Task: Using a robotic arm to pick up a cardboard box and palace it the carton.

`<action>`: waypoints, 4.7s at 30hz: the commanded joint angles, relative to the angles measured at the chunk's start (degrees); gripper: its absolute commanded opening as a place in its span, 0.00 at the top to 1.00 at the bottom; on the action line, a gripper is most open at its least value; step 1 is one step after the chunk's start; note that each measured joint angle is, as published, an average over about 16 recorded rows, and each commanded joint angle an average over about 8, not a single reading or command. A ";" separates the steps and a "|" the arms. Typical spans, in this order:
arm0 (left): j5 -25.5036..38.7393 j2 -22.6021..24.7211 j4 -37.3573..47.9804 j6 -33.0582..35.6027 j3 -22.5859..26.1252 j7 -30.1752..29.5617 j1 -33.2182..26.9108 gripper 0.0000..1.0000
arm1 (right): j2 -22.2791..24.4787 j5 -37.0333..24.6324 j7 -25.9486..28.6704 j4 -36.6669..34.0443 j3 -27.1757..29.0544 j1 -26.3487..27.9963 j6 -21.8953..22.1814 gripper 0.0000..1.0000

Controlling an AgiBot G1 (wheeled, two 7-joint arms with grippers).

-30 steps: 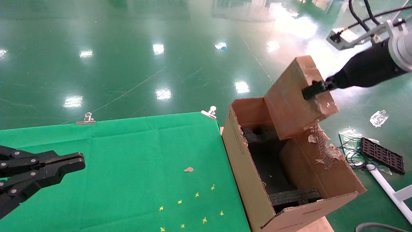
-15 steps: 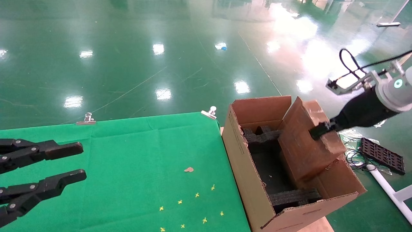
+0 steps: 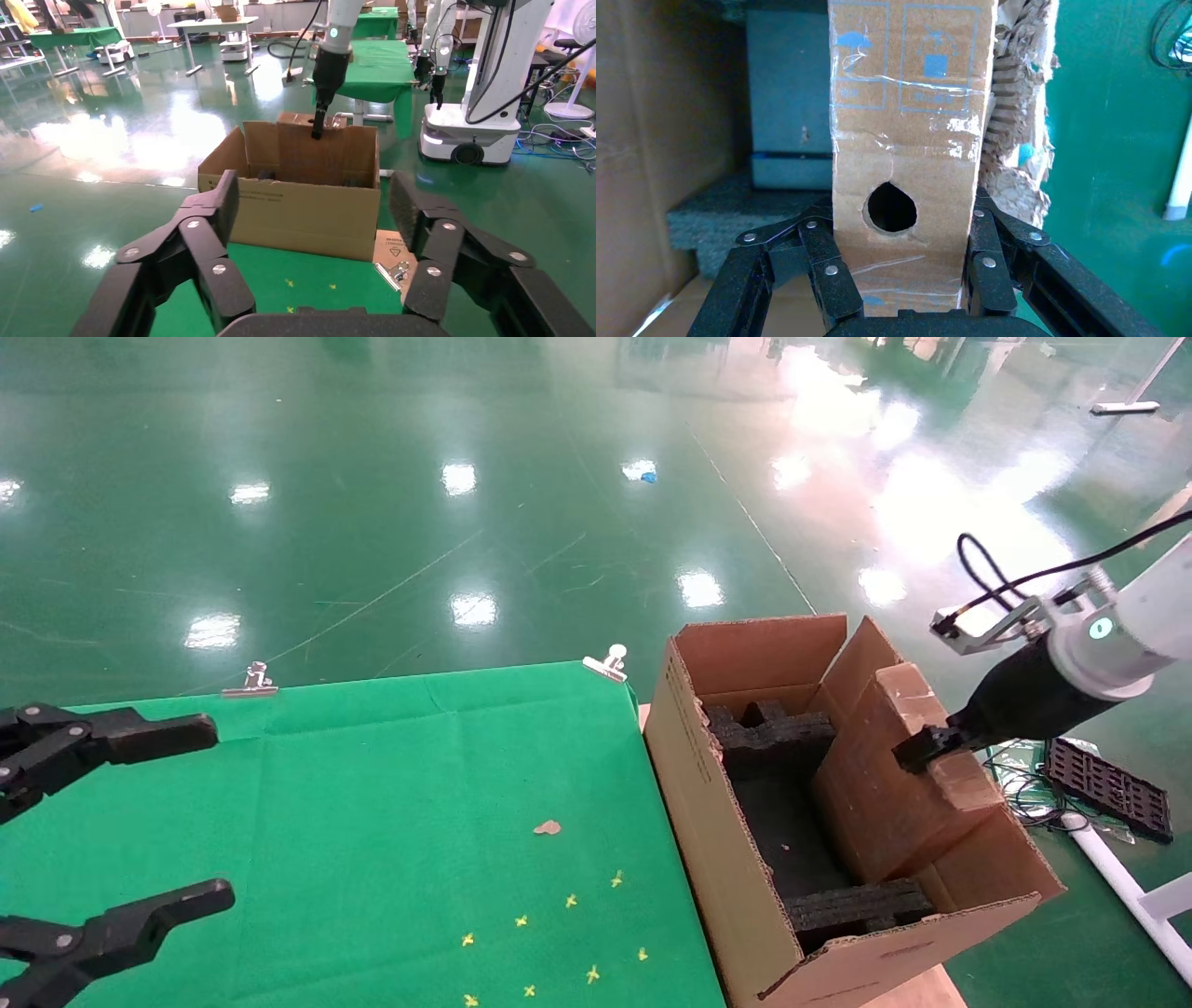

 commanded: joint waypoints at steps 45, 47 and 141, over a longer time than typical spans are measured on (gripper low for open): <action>-0.11 -0.06 0.00 -0.07 0.16 0.08 -0.03 0.00 | -8.23 4.49 -3.40 -10.94 2.73 -15.27 13.51 0.00; -0.11 -0.07 0.00 -0.07 0.16 0.08 -0.04 0.00 | -8.35 4.42 -3.38 -11.06 2.68 -15.04 13.50 0.00; -0.31 -0.17 0.08 -0.17 0.45 0.24 -0.11 0.00 | 10.72 38.98 -43.64 60.01 77.17 -52.23 -9.51 0.00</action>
